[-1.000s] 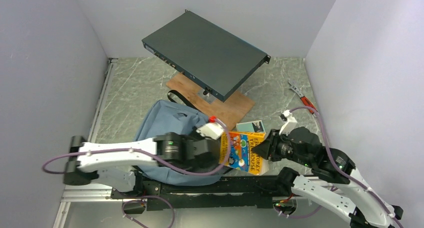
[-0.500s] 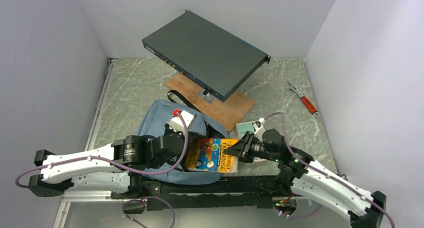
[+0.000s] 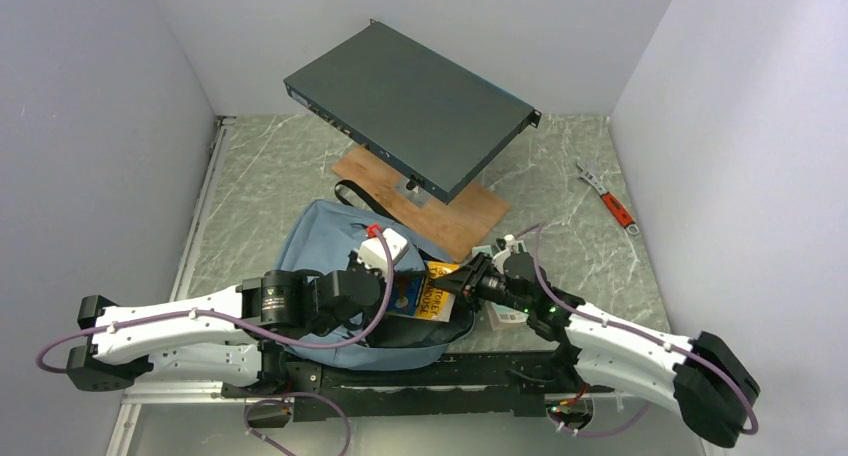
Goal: Pack the student bag
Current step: Place the book in the student bag.
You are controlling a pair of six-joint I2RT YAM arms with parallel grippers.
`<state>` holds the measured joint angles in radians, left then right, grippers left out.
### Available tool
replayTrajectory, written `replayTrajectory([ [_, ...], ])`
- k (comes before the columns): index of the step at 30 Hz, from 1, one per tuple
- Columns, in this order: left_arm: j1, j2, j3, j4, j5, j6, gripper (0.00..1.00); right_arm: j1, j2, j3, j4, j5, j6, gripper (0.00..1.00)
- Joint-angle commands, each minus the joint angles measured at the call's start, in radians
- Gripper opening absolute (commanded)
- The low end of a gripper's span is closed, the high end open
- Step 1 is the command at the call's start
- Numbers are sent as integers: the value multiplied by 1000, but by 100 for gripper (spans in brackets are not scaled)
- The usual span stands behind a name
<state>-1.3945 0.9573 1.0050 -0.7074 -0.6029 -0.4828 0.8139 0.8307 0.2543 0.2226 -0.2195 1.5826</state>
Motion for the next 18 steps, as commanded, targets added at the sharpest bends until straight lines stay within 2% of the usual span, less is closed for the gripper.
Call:
replayTrajectory([
  [1, 2, -24, 35, 50, 31, 20, 0, -2, 99, 58, 338, -10, -11, 0],
  [9, 2, -13, 49, 17, -3, -1, 0, 128, 386, 179, 438, 214, -171, 1],
  [12, 2, -14, 47, 3, -13, -17, 0, 170, 512, 179, 562, 216, -163, 10],
  [13, 2, -16, 44, 4, -13, -19, 0, 177, 544, 179, 576, 217, -174, 14],
  [16, 2, -23, 31, 19, -14, -10, 0, 176, 603, 183, 519, 207, -198, 35],
  [18, 2, -25, 31, 13, -20, -12, 0, 176, 593, 186, 450, 194, -242, 61],
])
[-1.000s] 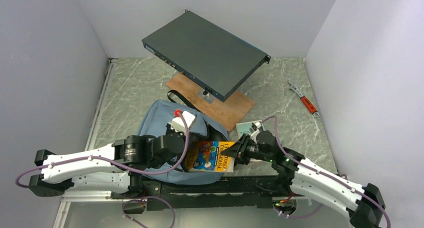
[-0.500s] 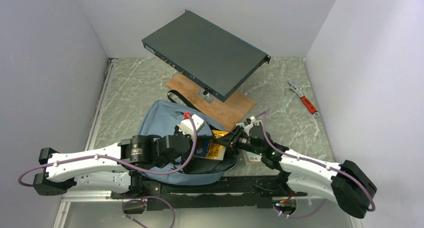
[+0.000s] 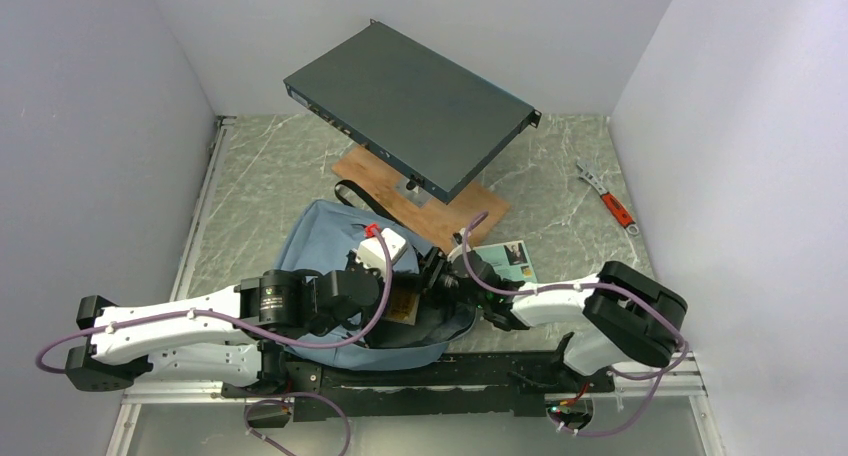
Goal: Pack the student bag
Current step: Place the book in the student bag.
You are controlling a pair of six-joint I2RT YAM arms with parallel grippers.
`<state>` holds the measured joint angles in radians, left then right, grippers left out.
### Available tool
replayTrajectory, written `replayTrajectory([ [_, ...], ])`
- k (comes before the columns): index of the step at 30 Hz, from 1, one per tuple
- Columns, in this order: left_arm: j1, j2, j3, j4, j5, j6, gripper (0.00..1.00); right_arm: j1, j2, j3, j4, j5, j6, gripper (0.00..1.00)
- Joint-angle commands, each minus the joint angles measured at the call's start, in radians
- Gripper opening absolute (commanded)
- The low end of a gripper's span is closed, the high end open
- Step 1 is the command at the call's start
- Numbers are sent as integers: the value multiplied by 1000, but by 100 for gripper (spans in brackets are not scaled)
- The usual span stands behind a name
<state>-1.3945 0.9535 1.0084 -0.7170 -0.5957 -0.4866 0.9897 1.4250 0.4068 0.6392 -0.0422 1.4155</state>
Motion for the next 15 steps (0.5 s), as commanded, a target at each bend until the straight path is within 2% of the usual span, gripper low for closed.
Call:
replayTrajectory([
  [1, 2, -21, 28, 15, -30, -14, 0, 0, -15, 49, -49, 7, -100, 68],
  [3, 2, -22, 25, 13, -32, -18, 0, 0, -46, 77, -197, 2, -161, 83],
  [5, 2, -25, 17, 17, -28, -20, 0, -3, -67, 72, -276, -40, -194, 89],
  [9, 2, -24, 7, 33, -19, -9, 0, -6, -117, 17, -309, -111, -208, 90],
  [13, 2, -12, 15, 28, -19, 5, 0, 10, -207, -35, -320, -123, -213, 78],
  [15, 2, -10, 17, 28, -17, 12, 0, 15, -240, -46, -325, -120, -228, 78],
])
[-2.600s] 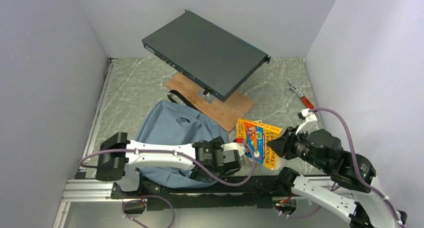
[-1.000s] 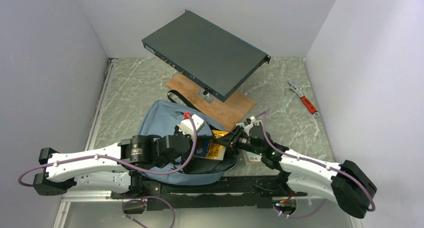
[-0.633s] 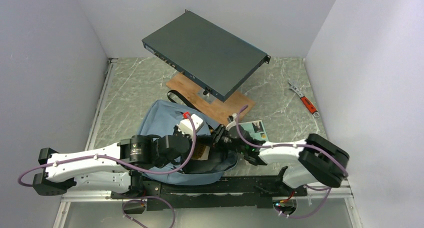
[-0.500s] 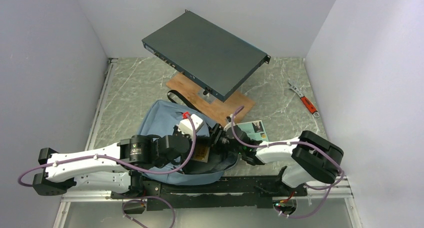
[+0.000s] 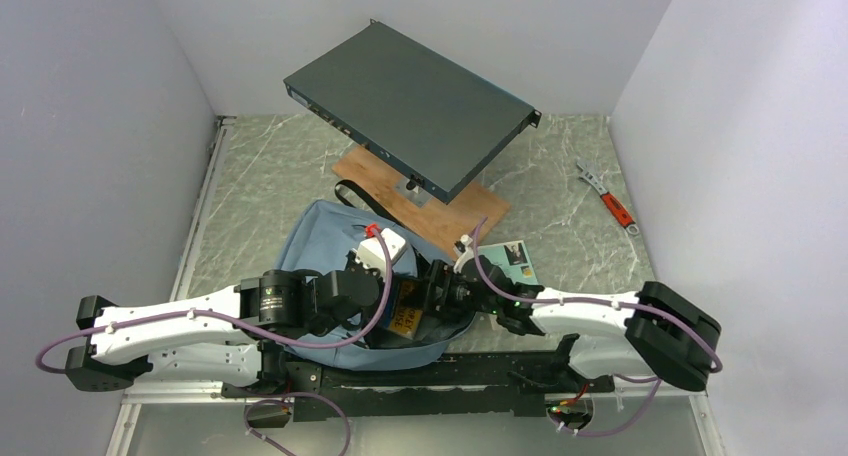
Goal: Pack the student bag
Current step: Place the book in the student bag.
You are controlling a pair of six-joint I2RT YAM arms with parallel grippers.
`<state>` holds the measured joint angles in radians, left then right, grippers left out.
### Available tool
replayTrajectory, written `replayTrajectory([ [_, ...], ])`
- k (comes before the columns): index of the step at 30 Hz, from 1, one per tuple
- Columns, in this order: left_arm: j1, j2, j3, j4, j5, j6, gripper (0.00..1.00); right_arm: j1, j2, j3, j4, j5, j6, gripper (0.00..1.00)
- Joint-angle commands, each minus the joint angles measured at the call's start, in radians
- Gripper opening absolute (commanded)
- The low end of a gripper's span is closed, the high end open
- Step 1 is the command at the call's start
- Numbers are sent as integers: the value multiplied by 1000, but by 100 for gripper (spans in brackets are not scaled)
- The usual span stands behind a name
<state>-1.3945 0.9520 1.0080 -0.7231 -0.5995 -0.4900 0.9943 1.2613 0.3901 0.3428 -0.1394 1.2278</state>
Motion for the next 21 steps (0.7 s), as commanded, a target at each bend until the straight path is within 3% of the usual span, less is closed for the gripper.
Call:
replayTrajectory([
  [1, 2, -8, 17, 37, -12, 17, 0, 10, -82, -29, -33, -20, -47, 76],
  [5, 2, -9, 15, 44, -8, 19, 0, 10, -28, -11, 19, -35, -47, 53],
  [10, 2, -9, 20, 40, -1, 15, 0, 17, 165, 42, 236, -31, 57, 21],
  [12, 2, -7, 25, 39, 1, 16, 0, 27, 244, 71, 350, 8, 116, 12],
  [16, 2, -6, 34, 26, 8, 5, 0, 27, 350, 192, 422, 50, 134, 8],
  [21, 2, -18, 25, 12, 0, -15, 0, 35, 316, 218, 357, 124, 98, 12],
])
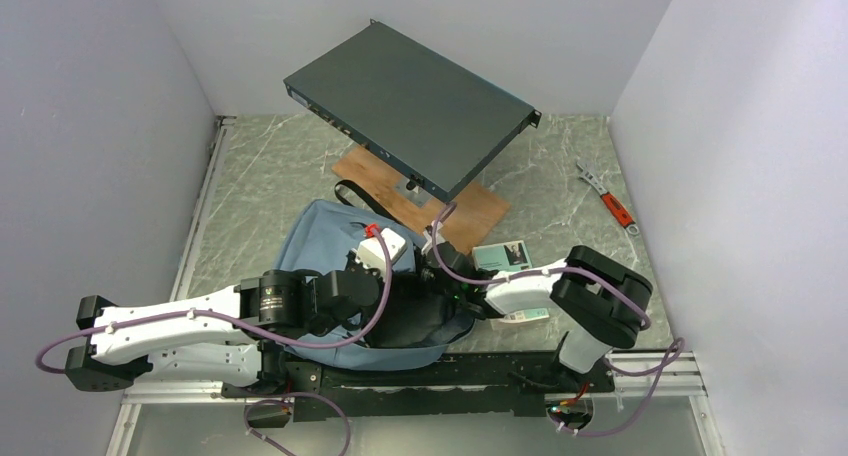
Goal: Pack the student bag
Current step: Place the book in the student bag.
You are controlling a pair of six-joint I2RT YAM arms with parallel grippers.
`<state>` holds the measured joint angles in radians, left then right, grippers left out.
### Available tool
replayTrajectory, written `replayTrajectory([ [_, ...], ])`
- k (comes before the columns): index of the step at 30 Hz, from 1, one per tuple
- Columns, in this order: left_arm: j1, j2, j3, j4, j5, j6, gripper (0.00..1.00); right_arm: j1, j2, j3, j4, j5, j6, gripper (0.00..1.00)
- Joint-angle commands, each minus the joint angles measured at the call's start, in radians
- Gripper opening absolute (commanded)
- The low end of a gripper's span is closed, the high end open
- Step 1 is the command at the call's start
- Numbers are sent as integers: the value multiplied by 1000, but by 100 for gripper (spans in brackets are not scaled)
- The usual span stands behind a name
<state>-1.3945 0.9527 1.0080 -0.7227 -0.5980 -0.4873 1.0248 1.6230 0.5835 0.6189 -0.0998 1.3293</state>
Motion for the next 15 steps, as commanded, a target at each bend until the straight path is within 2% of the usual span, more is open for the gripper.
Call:
replayTrajectory([
  [1, 2, -23, 21, 12, -4, -21, 0, 5, -67, 1, 68, 94, -7, 16],
  [5, 2, -36, -7, 29, -1, -24, 0, 4, -176, -78, -37, 68, -78, 34],
  [7, 2, -38, -20, 40, 7, -21, 0, 8, -279, -67, -219, 83, -187, 44],
  [8, 2, -40, -26, 44, 12, -19, 0, 15, -334, -57, -362, 109, -257, 46],
  [10, 2, -39, -36, 52, 20, -13, 0, 39, -495, -59, -546, 201, -328, 53],
  [15, 2, -25, -55, 82, 40, 10, 0, 39, -818, -68, -907, 335, -397, 56],
])
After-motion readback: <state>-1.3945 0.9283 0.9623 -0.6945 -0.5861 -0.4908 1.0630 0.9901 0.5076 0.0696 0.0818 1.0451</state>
